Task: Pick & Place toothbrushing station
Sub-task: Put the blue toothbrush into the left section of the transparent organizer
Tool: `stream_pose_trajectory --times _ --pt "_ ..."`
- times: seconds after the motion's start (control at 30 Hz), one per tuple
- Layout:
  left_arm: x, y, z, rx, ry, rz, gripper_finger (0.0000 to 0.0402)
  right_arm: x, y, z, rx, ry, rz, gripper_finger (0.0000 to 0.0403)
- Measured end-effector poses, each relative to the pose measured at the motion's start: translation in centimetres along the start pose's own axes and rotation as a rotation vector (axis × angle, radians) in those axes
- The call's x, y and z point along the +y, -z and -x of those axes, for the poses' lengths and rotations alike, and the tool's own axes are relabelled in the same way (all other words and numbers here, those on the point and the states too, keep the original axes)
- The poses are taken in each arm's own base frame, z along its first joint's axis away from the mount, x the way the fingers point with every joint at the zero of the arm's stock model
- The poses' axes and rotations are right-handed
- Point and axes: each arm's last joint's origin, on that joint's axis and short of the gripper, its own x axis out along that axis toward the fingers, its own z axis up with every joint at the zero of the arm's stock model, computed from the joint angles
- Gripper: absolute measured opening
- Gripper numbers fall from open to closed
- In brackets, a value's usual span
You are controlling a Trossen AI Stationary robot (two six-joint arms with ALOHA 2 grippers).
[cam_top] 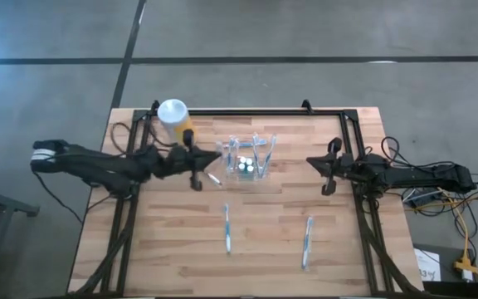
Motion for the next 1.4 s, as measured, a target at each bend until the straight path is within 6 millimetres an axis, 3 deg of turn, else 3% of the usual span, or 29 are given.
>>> stream_pose_trajectory --times 0.2,0.7,1.4 --pt "0.6 3.3 -1.5 0.059 -0.195 -0.013 0.0000 0.0 -0.1 0.0 -0.008 0.001 0.014 0.0008" --pt "0.5 10.1 -2.6 0.198 -0.340 0.027 0.0000 0.0 -0.1 0.0 -0.006 0.000 0.014 0.0008" --pt "0.5 14.9 -2.2 0.314 -0.429 0.072 0.0000 0.0 0.2 0.0 0.018 -0.002 0.005 0.0008"
